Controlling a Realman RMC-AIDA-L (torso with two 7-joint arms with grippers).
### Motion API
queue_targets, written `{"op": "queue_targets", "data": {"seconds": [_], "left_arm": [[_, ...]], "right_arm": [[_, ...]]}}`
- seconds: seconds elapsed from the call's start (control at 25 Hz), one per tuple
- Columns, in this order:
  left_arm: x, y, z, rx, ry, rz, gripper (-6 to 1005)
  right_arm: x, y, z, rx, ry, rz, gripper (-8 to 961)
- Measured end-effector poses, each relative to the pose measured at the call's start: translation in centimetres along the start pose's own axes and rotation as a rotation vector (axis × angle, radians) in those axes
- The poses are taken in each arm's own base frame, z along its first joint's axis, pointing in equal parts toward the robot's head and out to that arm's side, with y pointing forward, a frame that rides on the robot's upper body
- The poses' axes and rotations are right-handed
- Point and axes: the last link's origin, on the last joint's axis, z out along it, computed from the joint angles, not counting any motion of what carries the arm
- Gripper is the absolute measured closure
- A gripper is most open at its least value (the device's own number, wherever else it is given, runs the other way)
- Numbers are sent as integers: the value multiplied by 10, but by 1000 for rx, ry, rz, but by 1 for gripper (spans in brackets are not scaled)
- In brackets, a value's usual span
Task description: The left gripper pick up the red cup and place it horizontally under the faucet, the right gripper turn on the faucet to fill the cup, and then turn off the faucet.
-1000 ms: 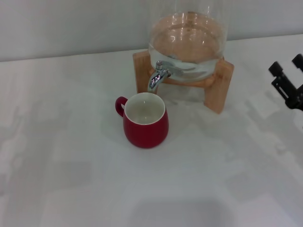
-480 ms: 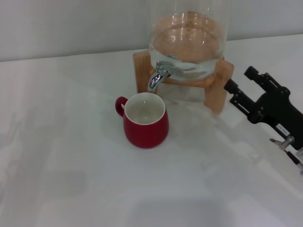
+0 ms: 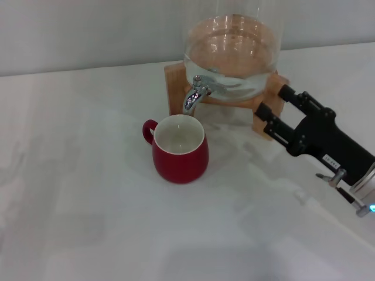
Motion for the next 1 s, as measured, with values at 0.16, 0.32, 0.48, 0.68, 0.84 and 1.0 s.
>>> {"op": "queue_targets", "data": {"seconds": [0.16,0.32,0.48,0.68,0.84,1.0], "left_arm": [[-2,1,2,-6,-10,3,116],[-3,2,4,-15,-17,7,115],[-3,3,6,-18,-18,9,116],[-3,3,7,-20,-18,11,116],[-3,2,7,-20,-17,12,115],[-2,2,8,-21,-16,13,115]], "right_arm": [[2,6,5,-34,10,26,229],[4,12,12,-63,14,43,229],[4,18,22,-93,17,56,230],[4,23,35,-124,23,70,230],[3,26,41,-141,21,73,230],[3,28,48,-152,24,76,230]]}}
